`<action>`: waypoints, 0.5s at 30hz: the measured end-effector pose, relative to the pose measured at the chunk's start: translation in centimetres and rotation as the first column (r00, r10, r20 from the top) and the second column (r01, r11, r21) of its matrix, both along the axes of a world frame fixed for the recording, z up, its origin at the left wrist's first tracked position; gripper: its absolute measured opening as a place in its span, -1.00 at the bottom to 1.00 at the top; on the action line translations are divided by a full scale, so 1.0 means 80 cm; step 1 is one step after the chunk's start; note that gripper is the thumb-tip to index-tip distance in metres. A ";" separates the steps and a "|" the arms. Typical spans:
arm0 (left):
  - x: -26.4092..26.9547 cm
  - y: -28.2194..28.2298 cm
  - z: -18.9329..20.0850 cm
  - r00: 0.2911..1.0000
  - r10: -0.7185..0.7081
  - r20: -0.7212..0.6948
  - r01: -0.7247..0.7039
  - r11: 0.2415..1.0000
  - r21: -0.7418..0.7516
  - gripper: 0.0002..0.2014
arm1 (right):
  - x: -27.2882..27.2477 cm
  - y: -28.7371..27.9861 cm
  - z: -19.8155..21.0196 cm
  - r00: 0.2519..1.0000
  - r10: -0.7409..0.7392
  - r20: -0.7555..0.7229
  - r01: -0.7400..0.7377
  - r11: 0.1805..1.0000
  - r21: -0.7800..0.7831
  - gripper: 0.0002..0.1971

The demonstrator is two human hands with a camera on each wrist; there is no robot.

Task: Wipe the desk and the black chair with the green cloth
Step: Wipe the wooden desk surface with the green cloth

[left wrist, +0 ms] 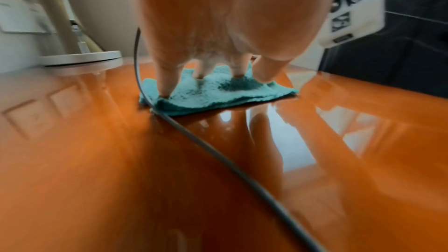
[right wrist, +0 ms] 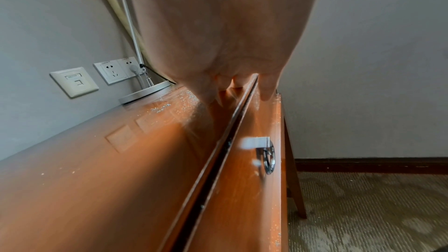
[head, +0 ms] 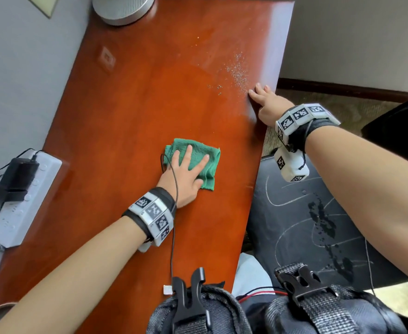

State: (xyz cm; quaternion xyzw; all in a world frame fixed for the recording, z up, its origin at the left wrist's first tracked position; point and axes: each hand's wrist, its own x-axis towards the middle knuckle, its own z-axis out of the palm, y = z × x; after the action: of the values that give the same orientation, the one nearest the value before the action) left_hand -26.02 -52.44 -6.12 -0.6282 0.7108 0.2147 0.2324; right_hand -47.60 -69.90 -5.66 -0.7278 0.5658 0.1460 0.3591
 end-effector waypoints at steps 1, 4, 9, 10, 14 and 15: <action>0.003 0.009 0.000 0.999 -0.052 0.008 0.052 0.999 0.012 -0.39 | -0.001 0.000 -0.001 1.000 -0.001 0.005 0.001 1.000 -0.001 -0.18; 0.008 0.022 0.003 0.991 -0.133 0.028 0.132 0.990 0.040 -0.38 | -0.004 -0.001 -0.006 1.000 0.002 0.029 -0.002 1.000 -0.014 -0.19; -0.007 -0.003 0.005 0.999 -0.036 -0.012 0.036 0.997 0.064 -0.40 | -0.009 0.001 -0.020 0.996 -0.018 0.089 0.022 0.999 -0.048 -0.26; -0.011 -0.014 0.005 1.000 -0.014 -0.018 0.015 0.998 0.062 -0.40 | -0.010 0.002 -0.021 0.994 -0.022 0.103 0.029 0.998 -0.061 -0.28; -0.023 -0.070 0.002 1.000 -0.015 -0.001 0.015 0.999 0.050 -0.38 | -0.009 0.004 -0.027 0.992 -0.032 0.125 0.045 0.994 -0.099 -0.34; -0.024 -0.085 0.000 1.000 -0.019 -0.003 0.019 0.998 0.052 -0.38 | -0.009 0.004 -0.027 0.992 -0.034 0.124 0.047 0.994 -0.103 -0.35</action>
State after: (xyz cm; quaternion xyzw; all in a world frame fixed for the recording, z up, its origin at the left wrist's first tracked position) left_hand -27.93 -59.20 -6.10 -0.6149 0.7112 0.2316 0.2499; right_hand -48.29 -69.60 -7.83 -0.7417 0.5642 0.0638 0.3570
